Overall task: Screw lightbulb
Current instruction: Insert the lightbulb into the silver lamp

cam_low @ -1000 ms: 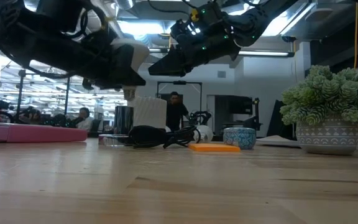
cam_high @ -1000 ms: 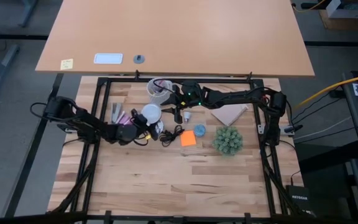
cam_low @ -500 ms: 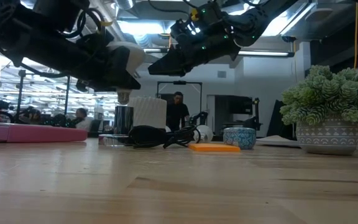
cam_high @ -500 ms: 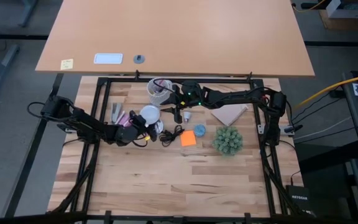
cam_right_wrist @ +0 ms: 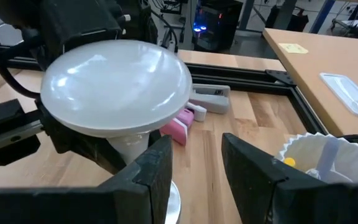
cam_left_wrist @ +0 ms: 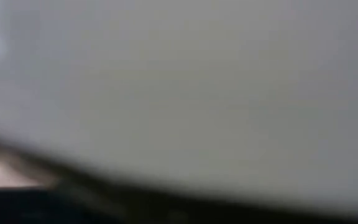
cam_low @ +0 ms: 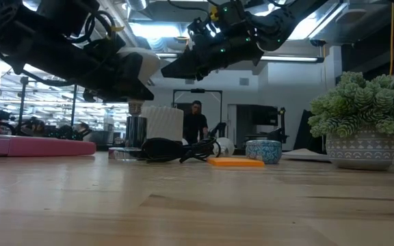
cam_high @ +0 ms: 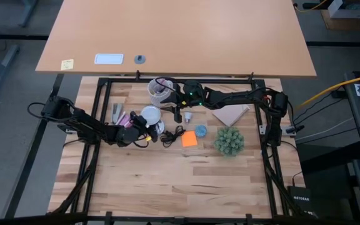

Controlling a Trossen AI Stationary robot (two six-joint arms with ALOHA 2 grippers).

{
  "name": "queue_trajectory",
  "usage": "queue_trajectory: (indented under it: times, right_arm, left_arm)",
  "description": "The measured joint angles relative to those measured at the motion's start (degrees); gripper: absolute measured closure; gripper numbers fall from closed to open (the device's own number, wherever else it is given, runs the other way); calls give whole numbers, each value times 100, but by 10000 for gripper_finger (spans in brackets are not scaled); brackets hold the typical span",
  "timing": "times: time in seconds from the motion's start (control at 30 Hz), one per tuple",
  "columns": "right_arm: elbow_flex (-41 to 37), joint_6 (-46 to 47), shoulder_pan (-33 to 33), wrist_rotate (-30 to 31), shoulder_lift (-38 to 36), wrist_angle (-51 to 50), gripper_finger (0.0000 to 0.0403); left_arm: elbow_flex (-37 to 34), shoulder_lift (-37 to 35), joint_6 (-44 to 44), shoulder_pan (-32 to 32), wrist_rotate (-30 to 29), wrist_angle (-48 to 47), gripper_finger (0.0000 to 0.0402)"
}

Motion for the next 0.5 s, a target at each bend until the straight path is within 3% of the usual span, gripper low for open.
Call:
queue_trajectory:
  times: [0.23,0.5]
  right_arm:
    - [0,0,0,0,0,0,260]
    - [0,-2,2,-2,0,4,260]
  left_arm:
    - [0,143,-181,33,-1,-97,256]
    - [1,690,-270,63,-20,418,264]
